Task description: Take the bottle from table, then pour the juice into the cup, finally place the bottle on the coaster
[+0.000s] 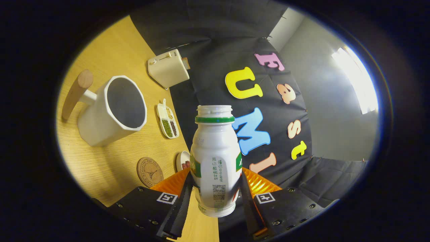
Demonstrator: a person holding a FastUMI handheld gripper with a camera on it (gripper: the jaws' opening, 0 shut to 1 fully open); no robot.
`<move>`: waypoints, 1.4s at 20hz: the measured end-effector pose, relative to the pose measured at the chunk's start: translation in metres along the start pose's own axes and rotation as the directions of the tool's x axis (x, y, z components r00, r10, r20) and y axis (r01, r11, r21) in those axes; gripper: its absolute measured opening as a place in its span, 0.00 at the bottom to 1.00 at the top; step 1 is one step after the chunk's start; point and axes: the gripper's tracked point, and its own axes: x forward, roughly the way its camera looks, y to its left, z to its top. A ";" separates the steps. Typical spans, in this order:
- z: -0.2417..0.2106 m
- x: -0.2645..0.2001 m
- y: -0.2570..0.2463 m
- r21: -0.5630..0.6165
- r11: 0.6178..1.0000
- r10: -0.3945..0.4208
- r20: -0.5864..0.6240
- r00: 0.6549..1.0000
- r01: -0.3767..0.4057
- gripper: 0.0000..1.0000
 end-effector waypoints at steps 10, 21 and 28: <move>0.012 -0.008 0.007 -0.202 0.978 -0.054 0.033 0.998 0.060 0.70; 0.027 -0.004 0.004 -0.346 0.932 -0.088 0.084 0.993 0.112 0.70; 0.035 -0.003 0.006 -0.397 0.909 -0.093 0.111 0.989 0.130 0.70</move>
